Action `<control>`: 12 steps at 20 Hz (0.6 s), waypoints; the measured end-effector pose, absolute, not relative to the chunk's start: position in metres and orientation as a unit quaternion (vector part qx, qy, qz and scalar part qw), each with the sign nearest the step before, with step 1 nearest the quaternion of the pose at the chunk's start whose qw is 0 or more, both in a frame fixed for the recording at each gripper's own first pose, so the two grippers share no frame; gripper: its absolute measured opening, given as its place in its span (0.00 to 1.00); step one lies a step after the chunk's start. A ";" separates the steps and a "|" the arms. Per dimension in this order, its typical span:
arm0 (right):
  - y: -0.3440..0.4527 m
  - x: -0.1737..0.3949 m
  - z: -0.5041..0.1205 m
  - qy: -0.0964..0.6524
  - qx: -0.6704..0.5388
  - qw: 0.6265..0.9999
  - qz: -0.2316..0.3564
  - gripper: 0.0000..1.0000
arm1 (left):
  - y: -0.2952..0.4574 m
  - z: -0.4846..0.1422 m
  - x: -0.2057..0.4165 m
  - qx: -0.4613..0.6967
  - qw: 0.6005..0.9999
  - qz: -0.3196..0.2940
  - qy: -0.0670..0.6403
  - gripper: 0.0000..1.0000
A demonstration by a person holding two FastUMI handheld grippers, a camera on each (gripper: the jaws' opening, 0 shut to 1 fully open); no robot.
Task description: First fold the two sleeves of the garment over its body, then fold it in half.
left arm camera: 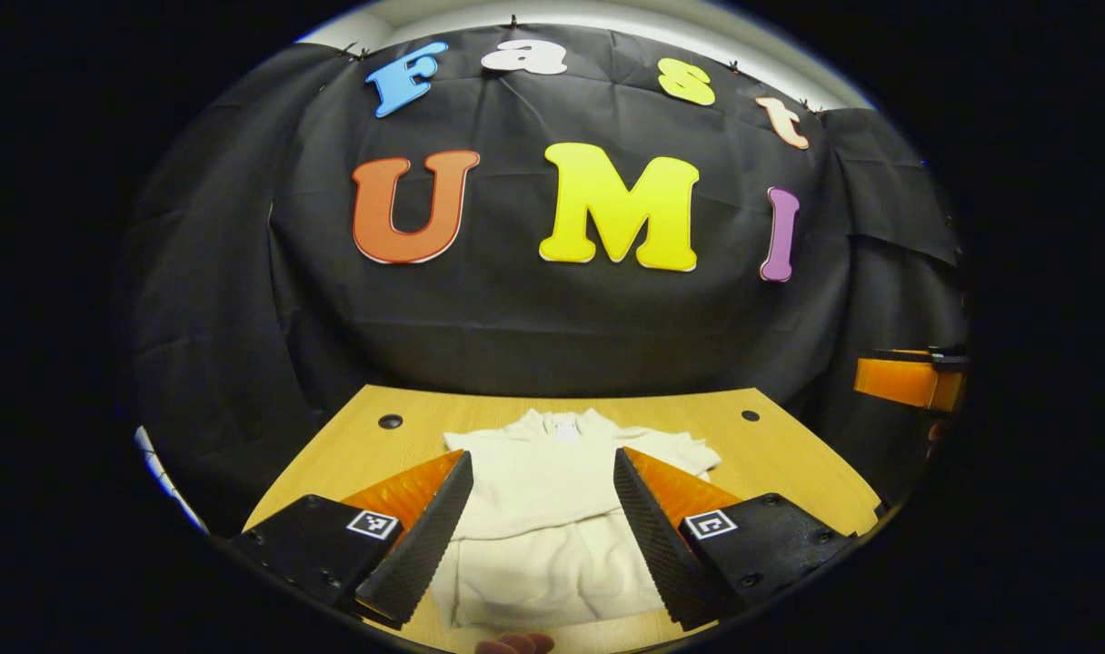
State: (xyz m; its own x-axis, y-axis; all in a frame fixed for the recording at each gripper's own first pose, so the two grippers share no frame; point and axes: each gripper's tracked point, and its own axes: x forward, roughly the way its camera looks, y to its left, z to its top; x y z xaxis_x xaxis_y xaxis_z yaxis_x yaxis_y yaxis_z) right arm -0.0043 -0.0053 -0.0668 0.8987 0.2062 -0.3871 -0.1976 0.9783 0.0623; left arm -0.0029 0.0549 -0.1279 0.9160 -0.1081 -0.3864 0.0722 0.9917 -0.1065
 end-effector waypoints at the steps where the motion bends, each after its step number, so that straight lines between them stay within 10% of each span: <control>1: -0.010 -0.009 -0.076 0.214 0.002 0.971 0.105 0.92 | 0.059 -0.136 -0.009 -0.046 0.975 -0.050 0.211 0.99; 12: -0.081 -0.083 -0.204 0.385 -0.024 0.919 0.082 0.92 | 0.095 -0.285 -0.111 -0.069 0.900 -0.076 0.424 0.99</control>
State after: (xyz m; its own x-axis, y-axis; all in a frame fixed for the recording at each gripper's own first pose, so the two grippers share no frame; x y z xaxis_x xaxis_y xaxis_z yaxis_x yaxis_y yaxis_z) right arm -0.0831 -0.0807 -0.2045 0.6909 0.1316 -0.7109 -0.1690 0.9855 0.0182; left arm -0.1111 0.0955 -0.2848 0.6287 -0.1953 -0.7528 0.0777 0.9789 -0.1890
